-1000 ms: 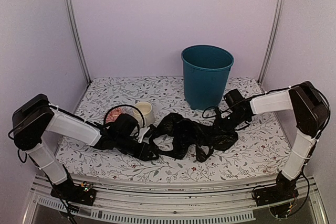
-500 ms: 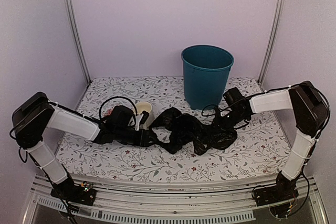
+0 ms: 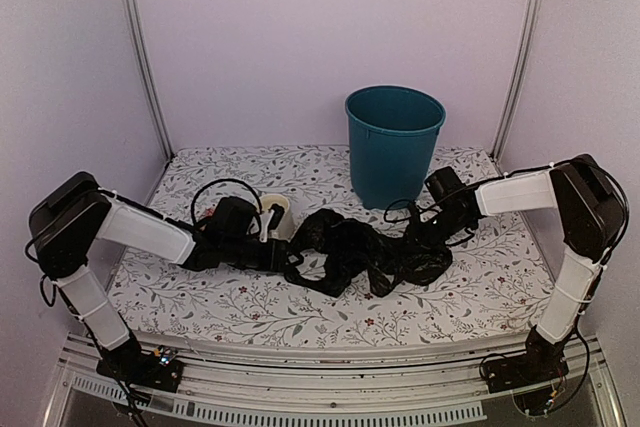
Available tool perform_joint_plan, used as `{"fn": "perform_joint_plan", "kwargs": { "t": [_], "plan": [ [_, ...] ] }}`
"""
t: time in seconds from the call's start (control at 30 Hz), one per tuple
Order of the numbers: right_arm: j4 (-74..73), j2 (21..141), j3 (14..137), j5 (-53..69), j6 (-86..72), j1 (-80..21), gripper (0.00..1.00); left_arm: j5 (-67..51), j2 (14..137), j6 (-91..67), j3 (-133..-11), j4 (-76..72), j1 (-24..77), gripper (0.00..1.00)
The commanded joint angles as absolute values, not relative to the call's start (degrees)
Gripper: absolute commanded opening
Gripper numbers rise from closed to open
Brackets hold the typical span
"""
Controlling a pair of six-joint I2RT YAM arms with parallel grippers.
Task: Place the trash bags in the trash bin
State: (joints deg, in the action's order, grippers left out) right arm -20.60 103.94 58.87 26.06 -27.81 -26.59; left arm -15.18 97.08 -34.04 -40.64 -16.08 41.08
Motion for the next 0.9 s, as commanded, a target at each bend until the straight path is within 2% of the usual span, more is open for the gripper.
{"fn": "perform_joint_plan", "kwargs": {
  "t": [0.0, 0.17, 0.23, 0.33, 0.37, 0.43, 0.67, 0.87],
  "plan": [
    [-21.49, 103.00, 58.62, 25.05, -26.56, -26.46, 0.24, -19.13, 97.52, -32.38, -38.58, -20.13, 41.45, 0.53],
    [-21.47, 101.83, 58.55, 24.16, -25.42, -26.46, 0.25, -19.71, 94.93, -33.60, -34.54, -22.51, 41.46, 0.29],
    [-21.57, 99.74, 59.11, 23.81, -24.70, -26.46, 0.25, -19.35, 93.50, -33.70, -34.43, -22.30, 41.42, 0.21],
    [-23.42, 96.21, 60.81, 23.11, -23.85, -26.47, 0.26, -19.21, 91.92, -33.40, -35.49, -21.32, 41.44, 0.03],
    [-24.40, 94.80, 61.39, 23.03, -23.61, -26.46, 0.27, -19.02, 91.47, -33.14, -35.96, -20.29, 41.48, 0.00],
    [-26.06, 91.72, 62.40, 22.29, -23.13, -26.46, 0.31, -18.42, 90.23, -32.61, -36.89, -18.07, 41.55, 0.00],
    [-33.32, 78.41, 66.00, 18.14, -21.48, -26.47, 0.54, -17.81, 83.91, -31.91, -39.20, -10.16, 41.69, 0.00],
    [-34.08, 69.39, 61.06, 24.69, -23.44, -26.48, 0.62, -17.92, 81.70, -32.25, -41.04, -6.09, 41.81, 0.00]
  ]
}}
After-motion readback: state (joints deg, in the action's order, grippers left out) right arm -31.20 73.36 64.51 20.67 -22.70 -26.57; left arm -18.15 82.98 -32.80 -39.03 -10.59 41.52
